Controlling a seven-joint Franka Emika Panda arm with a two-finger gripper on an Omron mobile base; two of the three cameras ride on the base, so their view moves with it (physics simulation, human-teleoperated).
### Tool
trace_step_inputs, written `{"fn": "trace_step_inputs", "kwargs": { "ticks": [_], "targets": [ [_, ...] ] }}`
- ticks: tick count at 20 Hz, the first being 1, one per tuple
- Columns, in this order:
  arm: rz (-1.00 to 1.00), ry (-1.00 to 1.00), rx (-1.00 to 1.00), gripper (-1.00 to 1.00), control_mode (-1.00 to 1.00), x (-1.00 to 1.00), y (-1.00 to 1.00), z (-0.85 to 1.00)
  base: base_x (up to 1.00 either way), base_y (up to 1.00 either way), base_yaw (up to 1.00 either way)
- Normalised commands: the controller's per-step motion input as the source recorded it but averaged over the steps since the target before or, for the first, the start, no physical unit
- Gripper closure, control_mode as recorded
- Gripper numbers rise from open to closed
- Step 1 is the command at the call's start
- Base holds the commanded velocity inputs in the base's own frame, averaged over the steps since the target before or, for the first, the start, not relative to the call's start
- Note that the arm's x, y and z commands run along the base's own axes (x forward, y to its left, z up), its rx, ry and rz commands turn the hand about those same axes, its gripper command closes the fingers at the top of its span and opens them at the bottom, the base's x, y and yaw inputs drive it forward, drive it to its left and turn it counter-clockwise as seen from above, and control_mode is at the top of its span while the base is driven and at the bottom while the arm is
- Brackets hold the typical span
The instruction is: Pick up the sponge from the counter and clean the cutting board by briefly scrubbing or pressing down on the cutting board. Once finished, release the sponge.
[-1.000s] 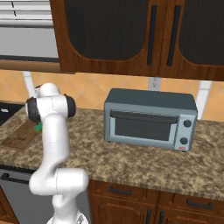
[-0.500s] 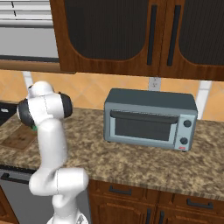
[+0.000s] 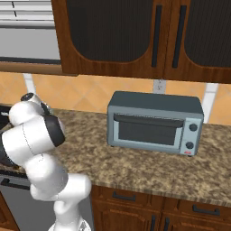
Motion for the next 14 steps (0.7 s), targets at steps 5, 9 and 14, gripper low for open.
{"fn": "trace_step_inputs", "kwargs": {
  "ticks": [5, 9, 14],
  "targets": [
    [0.0, -0.17, 0.13, -1.0, -1.0, -0.73, -0.42, 0.88, 0.0, 0.0, 0.0],
    [0.0, -0.13, 0.14, -1.0, -1.0, -0.66, -0.62, 0.8, 0.0, 0.0, 0.0],
    [0.0, -0.08, 0.25, -1.0, -1.0, -0.69, -0.8, 0.64, 0.0, 0.0, 0.0]
  ]
}}
